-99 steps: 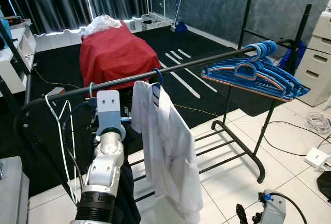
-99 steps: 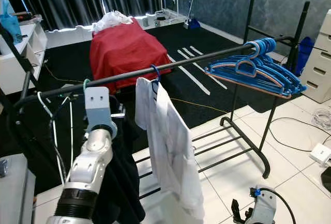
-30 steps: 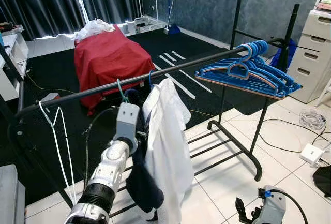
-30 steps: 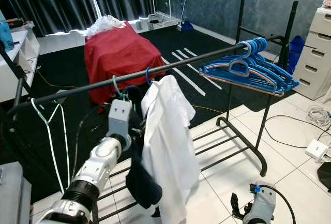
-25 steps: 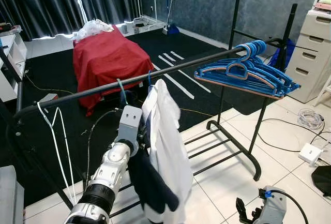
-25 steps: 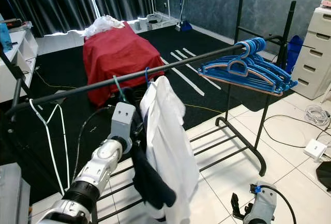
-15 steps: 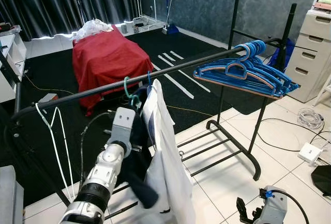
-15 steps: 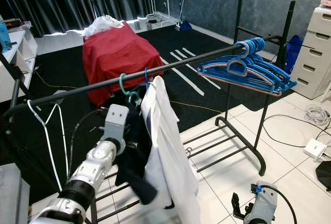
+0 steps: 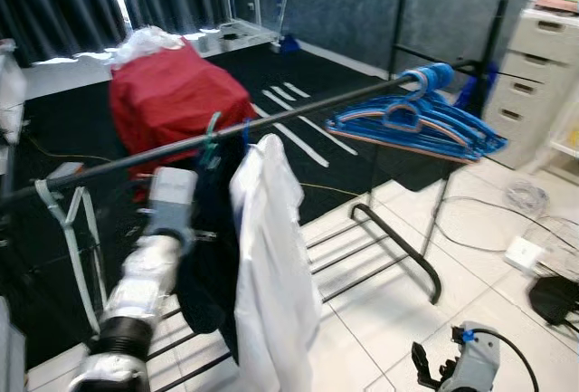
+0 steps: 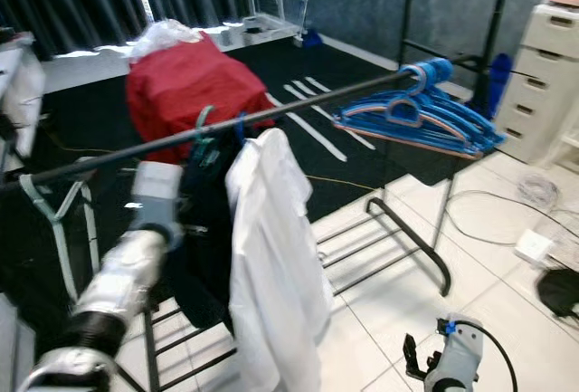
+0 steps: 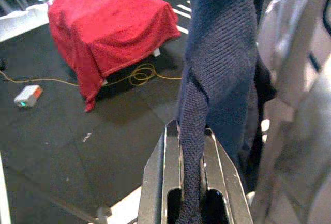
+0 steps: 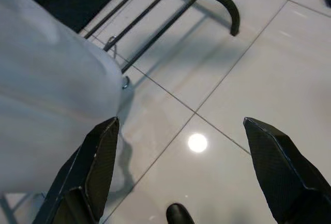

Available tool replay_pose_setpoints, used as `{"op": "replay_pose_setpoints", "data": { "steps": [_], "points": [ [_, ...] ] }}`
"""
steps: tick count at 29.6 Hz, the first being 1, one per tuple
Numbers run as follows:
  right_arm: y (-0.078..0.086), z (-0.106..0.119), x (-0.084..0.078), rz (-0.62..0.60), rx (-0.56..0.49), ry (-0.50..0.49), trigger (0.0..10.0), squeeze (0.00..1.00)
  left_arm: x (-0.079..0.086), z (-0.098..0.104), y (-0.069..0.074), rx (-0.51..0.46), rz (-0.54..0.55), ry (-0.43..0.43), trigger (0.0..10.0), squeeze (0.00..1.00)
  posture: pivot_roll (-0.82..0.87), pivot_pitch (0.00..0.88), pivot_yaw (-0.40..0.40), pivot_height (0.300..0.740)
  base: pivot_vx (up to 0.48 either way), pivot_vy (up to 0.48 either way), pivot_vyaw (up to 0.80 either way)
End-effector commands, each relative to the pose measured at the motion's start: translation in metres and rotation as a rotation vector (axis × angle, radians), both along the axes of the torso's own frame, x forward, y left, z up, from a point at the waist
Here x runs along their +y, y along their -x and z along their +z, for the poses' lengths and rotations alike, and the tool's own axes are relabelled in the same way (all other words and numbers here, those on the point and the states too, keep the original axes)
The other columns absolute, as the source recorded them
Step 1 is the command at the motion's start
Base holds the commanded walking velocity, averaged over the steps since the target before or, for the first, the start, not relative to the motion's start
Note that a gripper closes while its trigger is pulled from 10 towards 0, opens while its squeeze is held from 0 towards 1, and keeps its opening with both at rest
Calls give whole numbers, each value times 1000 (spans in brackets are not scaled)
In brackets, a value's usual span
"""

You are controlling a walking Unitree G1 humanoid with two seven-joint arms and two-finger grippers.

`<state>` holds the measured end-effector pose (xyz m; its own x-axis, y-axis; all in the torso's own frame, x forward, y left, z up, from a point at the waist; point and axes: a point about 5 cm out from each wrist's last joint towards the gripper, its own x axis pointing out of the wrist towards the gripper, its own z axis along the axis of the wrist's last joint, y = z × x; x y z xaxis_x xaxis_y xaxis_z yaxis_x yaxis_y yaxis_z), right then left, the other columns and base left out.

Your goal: Hang hanger

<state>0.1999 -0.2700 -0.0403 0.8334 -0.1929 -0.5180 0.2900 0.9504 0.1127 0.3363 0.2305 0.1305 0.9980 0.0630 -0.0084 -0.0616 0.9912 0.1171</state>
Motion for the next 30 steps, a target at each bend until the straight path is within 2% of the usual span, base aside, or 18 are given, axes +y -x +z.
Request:
{"op": "replay_pose_setpoints", "data": {
  "steps": [1,5,6,7,8,9,10,11,12,14,20,21,24,26,27,28,29,30],
  "points": [
    [2,-3,4,10,17,-16,10000,0,27,46,6,-241,54,0,0,0,-108,0,29,740,0,0,0],
    [2,-3,3,10,22,-17,10000,0,49,37,27,-202,49,-58,0,0,-100,0,23,740,0,0,0],
    [2,-4,2,11,25,-18,10000,0,57,33,38,-183,44,-68,2980,0,-89,0,16,740,0,0,0],
    [2,-4,2,11,25,-18,10000,0,57,33,38,-183,44,-68,2980,0,-89,0,16,740,0,0,0],
    [3,-4,1,12,29,-18,10000,0,64,27,50,-161,32,-66,6275,0,-83,0,11,740,0,0,0],
    [3,-4,1,12,29,-18,10000,0,64,27,50,-161,32,-66,6275,0,-83,0,11,740,0,0,0],
    [3,-4,0,14,33,-19,10000,0,68,21,63,-133,10,-69,10000,0,-71,0,2,740,0,0,0],
    [3,-4,-1,16,38,-19,10000,0,70,14,77,-104,-20,-73,10000,0,-64,0,-6,740,0,0,0],
    [3,-4,-1,16,38,-19,10000,0,70,14,77,-104,-20,-73,10000,0,-64,0,-6,740,0,0,0],
    [3,-4,-2,19,44,-20,10000,0,67,9,95,-74,-77,-81,10000,0,-55,0,-16,740,0,0,0],
    [3,-3,-4,22,48,-21,10000,0,61,7,109,-60,-137,-74,10000,0,-33,0,-38,740,0,0,0],
    [2,-3,-5,26,53,-24,10000,0,46,8,111,-61,-215,-44,10000,0,-9,0,-63,740,0,0,0],
    [1,-3,-5,30,57,-27,10000,0,32,8,111,-61,-277,-15,10000,0,-9,0,-65,740,0,0,0],
    [-1,-2,-5,37,62,-29,10000,0,-7,1,107,-42,-441,45,10000,0,-19,0,-64,740,0,0,0],
    [-1,-2,-5,37,62,-29,10000,0,-7,1,107,-42,-441,45,10000,0,-19,0,-64,740,0,0,0],
    [-2,-2,-5,37,63,-28,10000,0,-24,-4,105,-24,-514,72,10000,0,-24,0,-59,740,-368,0,0],
    [-2,-2,-5,37,63,-28,10000,0,-24,-4,105,-24,-514,72,10000,0,-24,0,-59,740,-368,0,0],
    [-2,-1,-6,37,63,-27,10000,0,-39,-8,104,-10,-577,95,10000,0,-26,0,-57,740,-394,0,0]
  ]
}}
